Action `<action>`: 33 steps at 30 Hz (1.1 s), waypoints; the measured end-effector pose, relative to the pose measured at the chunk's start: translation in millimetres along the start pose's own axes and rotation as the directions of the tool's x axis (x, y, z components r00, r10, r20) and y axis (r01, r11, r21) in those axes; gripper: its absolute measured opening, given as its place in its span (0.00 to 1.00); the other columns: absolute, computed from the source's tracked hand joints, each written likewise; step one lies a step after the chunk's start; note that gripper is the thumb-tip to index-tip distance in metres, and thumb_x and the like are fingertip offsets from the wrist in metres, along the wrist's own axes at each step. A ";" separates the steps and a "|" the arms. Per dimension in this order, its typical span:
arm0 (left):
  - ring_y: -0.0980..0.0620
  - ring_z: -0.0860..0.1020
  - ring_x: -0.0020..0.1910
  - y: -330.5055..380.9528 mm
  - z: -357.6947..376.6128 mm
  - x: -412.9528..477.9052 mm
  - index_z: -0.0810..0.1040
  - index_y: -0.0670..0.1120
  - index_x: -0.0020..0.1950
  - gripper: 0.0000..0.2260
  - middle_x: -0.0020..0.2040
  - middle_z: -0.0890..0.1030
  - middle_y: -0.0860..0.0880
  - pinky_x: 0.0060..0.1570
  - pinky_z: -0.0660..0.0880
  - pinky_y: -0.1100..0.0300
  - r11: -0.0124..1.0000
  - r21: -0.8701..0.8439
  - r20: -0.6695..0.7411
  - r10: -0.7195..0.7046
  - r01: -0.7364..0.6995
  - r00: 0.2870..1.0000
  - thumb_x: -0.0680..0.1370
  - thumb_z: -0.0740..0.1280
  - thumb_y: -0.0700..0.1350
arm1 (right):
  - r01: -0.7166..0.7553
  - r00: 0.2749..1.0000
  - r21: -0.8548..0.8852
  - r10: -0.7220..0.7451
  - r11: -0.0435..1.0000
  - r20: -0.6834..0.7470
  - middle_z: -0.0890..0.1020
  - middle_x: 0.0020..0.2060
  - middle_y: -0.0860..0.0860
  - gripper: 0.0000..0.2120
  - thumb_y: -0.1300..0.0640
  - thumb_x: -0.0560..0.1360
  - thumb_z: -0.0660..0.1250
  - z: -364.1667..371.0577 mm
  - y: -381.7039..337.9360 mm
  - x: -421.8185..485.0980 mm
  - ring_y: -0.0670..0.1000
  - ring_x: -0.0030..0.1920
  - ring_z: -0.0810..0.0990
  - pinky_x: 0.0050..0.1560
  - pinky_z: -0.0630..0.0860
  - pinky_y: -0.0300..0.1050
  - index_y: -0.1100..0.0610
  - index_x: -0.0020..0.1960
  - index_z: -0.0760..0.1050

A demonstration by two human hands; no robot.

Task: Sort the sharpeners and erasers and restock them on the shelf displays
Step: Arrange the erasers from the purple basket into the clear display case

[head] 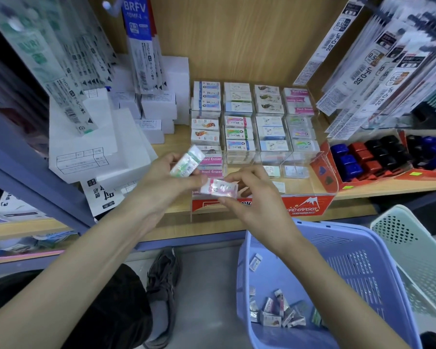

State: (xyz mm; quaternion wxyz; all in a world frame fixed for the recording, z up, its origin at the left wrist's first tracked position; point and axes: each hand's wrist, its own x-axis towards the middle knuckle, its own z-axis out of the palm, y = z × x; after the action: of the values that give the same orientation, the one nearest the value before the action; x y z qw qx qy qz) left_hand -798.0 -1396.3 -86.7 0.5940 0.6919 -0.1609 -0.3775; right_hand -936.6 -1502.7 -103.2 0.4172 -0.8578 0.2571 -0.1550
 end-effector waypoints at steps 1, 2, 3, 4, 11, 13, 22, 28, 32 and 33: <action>0.49 0.80 0.51 0.5 -3.6 2.2 0.74 0.45 0.54 0.16 0.52 0.81 0.45 0.54 0.77 0.56 1.000 -0.001 -0.049 -0.005 0.005 0.999 0.70 0.73 0.36 | -0.004 1.000 -0.026 0.003 1.000 -0.028 0.72 0.50 0.45 0.12 0.58 0.72 0.72 1.6 4.9 2.3 0.39 0.45 0.73 0.47 0.69 0.29 0.54 0.55 0.76; 0.51 0.81 0.48 2.0 -7.6 4.2 0.74 0.46 0.53 0.13 0.51 0.81 0.46 0.50 0.78 0.59 1.000 -0.023 -0.092 -0.004 0.002 0.996 0.71 0.72 0.36 | -0.022 0.998 -0.037 0.020 0.999 -0.052 0.72 0.50 0.46 0.12 0.58 0.72 0.72 2.0 8.7 4.5 0.40 0.45 0.73 0.47 0.69 0.28 0.55 0.55 0.76; 0.54 0.81 0.44 4.2 -11.2 5.9 0.74 0.46 0.51 0.10 0.49 0.81 0.47 0.45 0.79 0.63 0.999 -0.054 -0.126 -0.002 -0.005 0.992 0.73 0.70 0.37 | -0.043 0.997 -0.039 0.041 0.998 -0.067 0.73 0.50 0.46 0.12 0.58 0.73 0.72 1.8 12.3 5.9 0.40 0.45 0.73 0.46 0.69 0.27 0.56 0.55 0.76; 0.56 0.80 0.40 6.1 -14.2 7.1 0.74 0.46 0.51 0.08 0.46 0.80 0.48 0.40 0.78 0.65 0.997 -0.076 -0.148 -0.001 -0.010 0.989 0.74 0.68 0.37 | -0.058 0.995 -0.042 0.054 0.997 -0.078 0.73 0.50 0.47 0.12 0.58 0.72 0.72 1.1 15.3 6.6 0.41 0.45 0.73 0.45 0.68 0.25 0.57 0.55 0.76; 0.56 0.77 0.33 6.5 -2.8 9.2 0.72 0.49 0.51 0.12 0.41 0.80 0.50 0.33 0.73 0.65 0.993 0.066 -0.125 0.101 -0.094 0.987 0.73 0.71 0.40 | -0.125 0.969 -0.101 0.100 0.987 -0.227 0.77 0.49 0.50 0.09 0.58 0.72 0.72 -17.3 37.7 16.7 0.48 0.50 0.74 0.45 0.67 0.29 0.54 0.51 0.76; 0.55 0.77 0.36 8.8 1.6 11.8 0.70 0.53 0.47 0.12 0.46 0.79 0.50 0.34 0.71 0.64 0.984 0.125 -0.127 0.142 -0.126 0.982 0.72 0.72 0.41 | -0.120 0.966 -0.108 0.091 0.987 -0.243 0.77 0.49 0.49 0.10 0.58 0.72 0.72 -22.5 37.4 25.0 0.49 0.51 0.74 0.47 0.67 0.35 0.54 0.52 0.77; 0.61 0.76 0.44 25.2 6.8 28.3 0.73 0.49 0.54 0.11 0.50 0.79 0.53 0.36 0.70 0.70 0.968 0.176 -0.207 0.215 -0.180 0.954 0.75 0.70 0.46 | -0.116 0.922 0.021 0.116 0.993 -0.369 0.75 0.47 0.48 0.10 0.57 0.75 0.67 -40.1 26.4 86.3 0.46 0.43 0.74 0.39 0.68 0.37 0.52 0.53 0.67; 0.55 0.79 0.48 28.9 17.1 38.1 0.73 0.55 0.47 0.08 0.47 0.80 0.56 0.46 0.73 0.62 0.976 0.119 -0.171 0.200 -0.181 0.965 0.75 0.70 0.45 | -0.105 0.956 -0.222 0.037 0.969 -0.291 0.72 0.50 0.50 0.14 0.56 0.76 0.63 -35.0 33.8 105.8 0.54 0.49 0.75 0.47 0.72 0.48 0.52 0.60 0.68; 0.53 0.80 0.48 29.9 20.5 40.7 0.73 0.55 0.47 0.08 0.49 0.80 0.54 0.45 0.73 0.61 0.979 0.110 -0.148 0.189 -0.174 0.971 0.75 0.70 0.45 | -0.179 0.949 -0.027 0.165 0.984 -0.268 0.78 0.46 0.55 0.13 0.51 0.72 0.60 -34.8 33.6 96.1 0.51 0.38 0.75 0.40 0.73 0.45 0.45 0.56 0.71; 0.53 0.80 0.48 29.9 21.1 41.3 0.72 0.55 0.47 0.08 0.48 0.80 0.54 0.46 0.73 0.61 0.978 0.115 -0.145 0.189 -0.173 0.971 0.75 0.70 0.45 | -0.195 0.952 -0.015 0.185 0.981 -0.246 0.78 0.44 0.54 0.14 0.51 0.72 0.59 -34.5 34.4 90.0 0.49 0.35 0.73 0.38 0.70 0.42 0.43 0.57 0.72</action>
State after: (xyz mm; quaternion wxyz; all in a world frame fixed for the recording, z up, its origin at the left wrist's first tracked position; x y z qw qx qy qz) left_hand -779.0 -1446.0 -72.3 0.6009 0.7309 -0.1957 -0.2577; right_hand -890.1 -1593.8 -105.1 0.3788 -0.8116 0.3905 -0.2131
